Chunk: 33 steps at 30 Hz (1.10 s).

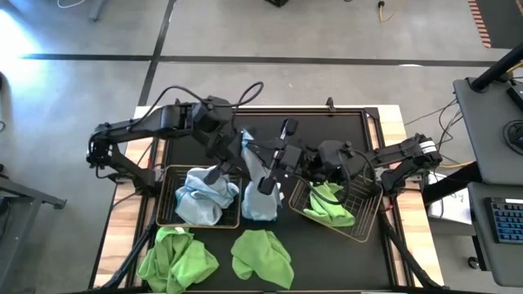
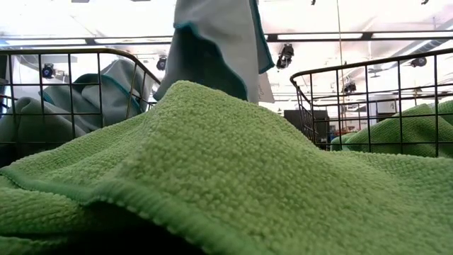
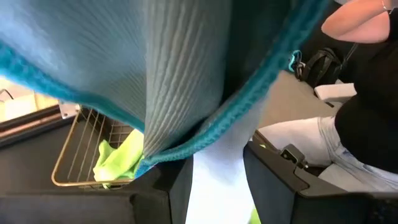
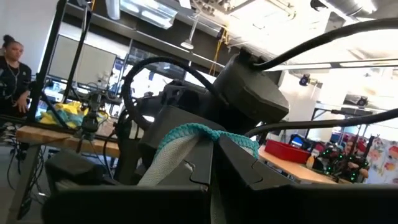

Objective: Sort microfiber towel by color & place in baskets
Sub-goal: Put the blue microfiber towel into the left wire basket

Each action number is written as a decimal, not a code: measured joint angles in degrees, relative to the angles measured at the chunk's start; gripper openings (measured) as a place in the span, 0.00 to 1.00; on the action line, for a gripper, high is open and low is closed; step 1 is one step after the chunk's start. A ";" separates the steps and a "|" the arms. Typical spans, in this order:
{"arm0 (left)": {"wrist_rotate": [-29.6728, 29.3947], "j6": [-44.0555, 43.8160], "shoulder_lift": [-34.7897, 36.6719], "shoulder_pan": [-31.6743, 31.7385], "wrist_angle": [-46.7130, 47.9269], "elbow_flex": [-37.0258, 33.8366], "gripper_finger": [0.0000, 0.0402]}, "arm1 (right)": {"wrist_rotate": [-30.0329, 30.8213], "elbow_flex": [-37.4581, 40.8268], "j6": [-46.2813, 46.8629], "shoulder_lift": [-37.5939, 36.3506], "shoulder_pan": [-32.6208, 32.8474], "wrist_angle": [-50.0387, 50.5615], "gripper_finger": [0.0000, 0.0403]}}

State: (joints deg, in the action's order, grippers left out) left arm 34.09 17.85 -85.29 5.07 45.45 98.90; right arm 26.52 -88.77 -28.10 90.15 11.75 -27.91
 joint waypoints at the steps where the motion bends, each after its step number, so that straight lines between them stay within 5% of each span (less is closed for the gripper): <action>1: -0.01 0.02 -0.36 0.01 0.61 0.72 0.32 | 0.01 -0.01 0.00 -0.01 0.00 0.04 0.02; 9: -0.26 0.00 -0.54 0.01 2.87 1.75 0.27 | 0.01 -0.09 -0.56 -0.04 0.00 0.58 0.02; 20: -0.47 -0.11 -0.49 0.01 4.25 1.66 0.01 | 0.30 -0.04 -2.96 -0.02 0.00 0.85 0.02; 33: -4.09 -0.47 1.76 0.01 7.42 1.57 0.00 | 1.11 0.01 -3.40 -0.35 -0.02 6.89 0.02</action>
State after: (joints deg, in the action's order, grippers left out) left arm 30.00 17.38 -83.53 5.08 52.87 100.47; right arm 27.63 -88.76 -31.50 89.80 11.73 -21.02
